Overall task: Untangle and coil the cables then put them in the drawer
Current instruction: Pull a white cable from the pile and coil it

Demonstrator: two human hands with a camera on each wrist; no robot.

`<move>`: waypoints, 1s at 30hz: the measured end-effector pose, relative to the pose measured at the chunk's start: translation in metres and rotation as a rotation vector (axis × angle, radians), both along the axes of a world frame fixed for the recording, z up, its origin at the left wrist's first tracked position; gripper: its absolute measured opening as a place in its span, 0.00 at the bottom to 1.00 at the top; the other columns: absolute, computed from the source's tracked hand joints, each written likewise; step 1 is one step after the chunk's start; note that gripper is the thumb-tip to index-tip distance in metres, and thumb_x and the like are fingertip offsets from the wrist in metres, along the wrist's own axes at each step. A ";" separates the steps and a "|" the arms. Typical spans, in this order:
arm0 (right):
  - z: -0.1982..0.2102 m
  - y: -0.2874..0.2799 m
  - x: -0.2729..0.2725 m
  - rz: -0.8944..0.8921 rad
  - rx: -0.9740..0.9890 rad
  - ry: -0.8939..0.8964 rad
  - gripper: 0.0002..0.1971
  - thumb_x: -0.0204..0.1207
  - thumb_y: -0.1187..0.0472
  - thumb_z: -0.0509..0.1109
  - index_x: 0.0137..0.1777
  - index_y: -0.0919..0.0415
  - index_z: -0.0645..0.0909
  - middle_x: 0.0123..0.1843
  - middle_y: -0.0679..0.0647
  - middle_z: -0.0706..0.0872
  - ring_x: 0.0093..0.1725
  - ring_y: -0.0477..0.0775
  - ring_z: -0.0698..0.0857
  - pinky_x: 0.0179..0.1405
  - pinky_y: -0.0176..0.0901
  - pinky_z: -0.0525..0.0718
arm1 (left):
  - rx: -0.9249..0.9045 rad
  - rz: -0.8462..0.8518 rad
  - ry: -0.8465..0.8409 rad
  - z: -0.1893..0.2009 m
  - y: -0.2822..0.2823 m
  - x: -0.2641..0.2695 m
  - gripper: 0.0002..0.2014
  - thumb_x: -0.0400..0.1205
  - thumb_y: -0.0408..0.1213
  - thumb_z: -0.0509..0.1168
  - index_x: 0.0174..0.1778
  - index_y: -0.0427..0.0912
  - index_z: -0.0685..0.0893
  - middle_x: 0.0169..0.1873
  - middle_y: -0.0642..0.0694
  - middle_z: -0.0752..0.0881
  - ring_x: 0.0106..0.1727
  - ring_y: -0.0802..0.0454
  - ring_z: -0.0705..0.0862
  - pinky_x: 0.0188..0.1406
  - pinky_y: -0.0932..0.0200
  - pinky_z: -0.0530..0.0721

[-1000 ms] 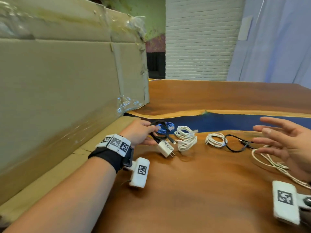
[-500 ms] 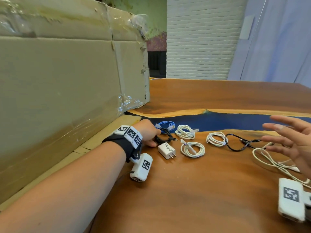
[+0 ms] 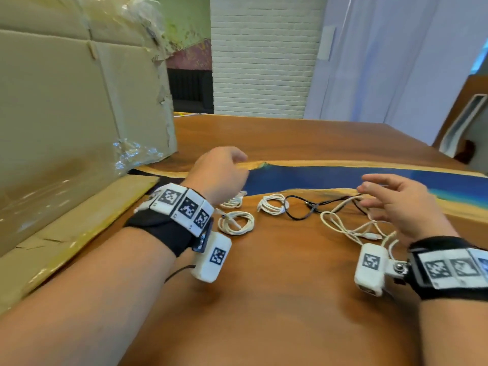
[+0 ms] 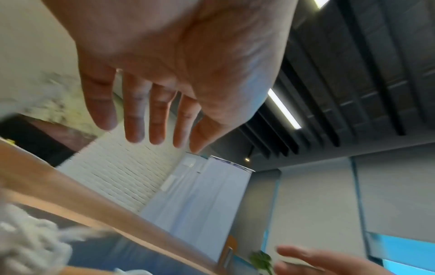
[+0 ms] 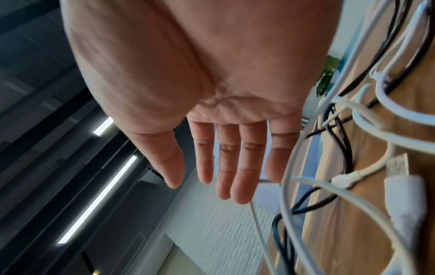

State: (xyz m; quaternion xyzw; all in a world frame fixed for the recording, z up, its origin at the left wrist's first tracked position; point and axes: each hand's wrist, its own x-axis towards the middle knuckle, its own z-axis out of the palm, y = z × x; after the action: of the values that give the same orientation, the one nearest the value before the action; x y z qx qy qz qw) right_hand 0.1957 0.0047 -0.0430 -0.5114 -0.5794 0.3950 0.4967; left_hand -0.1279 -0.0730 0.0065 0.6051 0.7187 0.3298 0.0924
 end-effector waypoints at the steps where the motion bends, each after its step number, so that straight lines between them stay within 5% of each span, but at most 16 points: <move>1: 0.000 0.001 0.003 -0.015 0.002 -0.076 0.06 0.81 0.56 0.76 0.56 0.49 0.89 0.53 0.55 0.94 0.46 0.53 0.91 0.40 0.49 0.85 | -0.020 -0.085 0.021 -0.001 0.003 0.021 0.14 0.86 0.46 0.67 0.67 0.58 0.86 0.60 0.55 0.87 0.54 0.55 0.85 0.51 0.56 0.83; 3: -0.001 0.002 0.007 -0.031 0.000 -0.206 0.06 0.80 0.55 0.77 0.56 0.47 0.88 0.51 0.51 0.93 0.46 0.50 0.90 0.43 0.49 0.86 | -0.131 -0.256 0.048 -0.004 0.013 0.058 0.12 0.86 0.45 0.68 0.64 0.58 0.88 0.58 0.56 0.87 0.52 0.57 0.86 0.51 0.55 0.86; 7: -0.004 -0.002 0.009 -0.011 -0.069 -0.398 0.17 0.76 0.52 0.81 0.64 0.44 0.86 0.56 0.47 0.89 0.54 0.50 0.88 0.57 0.51 0.86 | -0.416 -0.482 0.173 -0.019 0.038 0.116 0.23 0.83 0.46 0.73 0.76 0.59 0.80 0.63 0.50 0.86 0.47 0.49 0.91 0.55 0.44 0.91; 10: -0.004 -0.004 0.013 -0.010 -0.108 -0.410 0.20 0.77 0.52 0.80 0.68 0.45 0.84 0.59 0.47 0.87 0.57 0.49 0.87 0.58 0.48 0.83 | -0.517 -0.546 0.293 -0.034 0.049 0.150 0.29 0.80 0.45 0.76 0.78 0.64 0.78 0.62 0.50 0.87 0.53 0.49 0.90 0.56 0.51 0.89; 12: -0.002 -0.005 0.017 -0.033 -0.104 -0.382 0.16 0.80 0.55 0.77 0.67 0.47 0.85 0.59 0.48 0.88 0.57 0.50 0.88 0.60 0.49 0.85 | -0.517 -0.550 0.360 -0.042 0.053 0.168 0.22 0.79 0.47 0.77 0.70 0.61 0.85 0.57 0.54 0.89 0.55 0.51 0.88 0.50 0.57 0.84; 15: 0.001 -0.004 0.025 -0.110 -0.072 -0.283 0.12 0.82 0.55 0.73 0.64 0.49 0.86 0.57 0.47 0.89 0.54 0.49 0.89 0.55 0.48 0.86 | -0.386 -0.512 0.290 -0.042 0.061 0.183 0.08 0.83 0.50 0.72 0.50 0.51 0.92 0.41 0.51 0.92 0.44 0.53 0.88 0.36 0.59 0.81; 18: 0.006 -0.005 0.032 -0.143 0.000 -0.185 0.09 0.84 0.53 0.71 0.60 0.50 0.88 0.52 0.45 0.90 0.53 0.50 0.90 0.48 0.43 0.85 | -0.153 -0.436 0.035 -0.038 0.065 0.174 0.12 0.86 0.51 0.67 0.45 0.49 0.91 0.37 0.50 0.91 0.40 0.54 0.89 0.44 0.52 0.87; 21: 0.009 -0.006 0.027 -0.067 0.013 -0.135 0.06 0.86 0.52 0.68 0.52 0.45 0.87 0.49 0.47 0.92 0.49 0.46 0.90 0.54 0.46 0.86 | 0.098 -0.395 -0.345 -0.033 0.056 0.153 0.12 0.87 0.43 0.66 0.42 0.45 0.92 0.36 0.48 0.93 0.39 0.49 0.90 0.45 0.46 0.91; 25: 0.004 -0.005 0.014 0.034 -0.032 -0.237 0.16 0.85 0.52 0.70 0.72 0.43 0.82 0.52 0.45 0.90 0.49 0.42 0.87 0.55 0.44 0.85 | 0.394 -0.334 -0.916 -0.030 0.041 0.116 0.10 0.90 0.31 0.62 0.48 0.37 0.88 0.44 0.41 0.93 0.46 0.45 0.93 0.51 0.51 0.92; 27: 0.002 -0.007 0.007 0.117 -0.082 -0.386 0.27 0.82 0.48 0.73 0.81 0.40 0.73 0.58 0.45 0.90 0.57 0.44 0.87 0.52 0.40 0.82 | 0.397 -0.383 -1.162 -0.034 0.037 0.099 0.11 0.91 0.27 0.58 0.50 0.39 0.86 0.47 0.42 0.91 0.48 0.44 0.93 0.49 0.53 0.91; 30: -0.004 -0.009 -0.005 0.249 -0.114 -0.516 0.36 0.77 0.45 0.79 0.84 0.38 0.69 0.60 0.44 0.90 0.61 0.45 0.87 0.63 0.47 0.82 | 0.314 -0.465 -1.370 -0.042 0.033 0.084 0.15 0.90 0.23 0.55 0.47 0.41 0.85 0.50 0.41 0.91 0.47 0.42 0.93 0.50 0.48 0.91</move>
State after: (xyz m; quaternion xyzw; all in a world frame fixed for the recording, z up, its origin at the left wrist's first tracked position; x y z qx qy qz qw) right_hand 0.1905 -0.0041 -0.0468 -0.5470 -0.7218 0.3418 0.2511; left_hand -0.0437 -0.0404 -0.0351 0.4063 0.2977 0.7045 0.4999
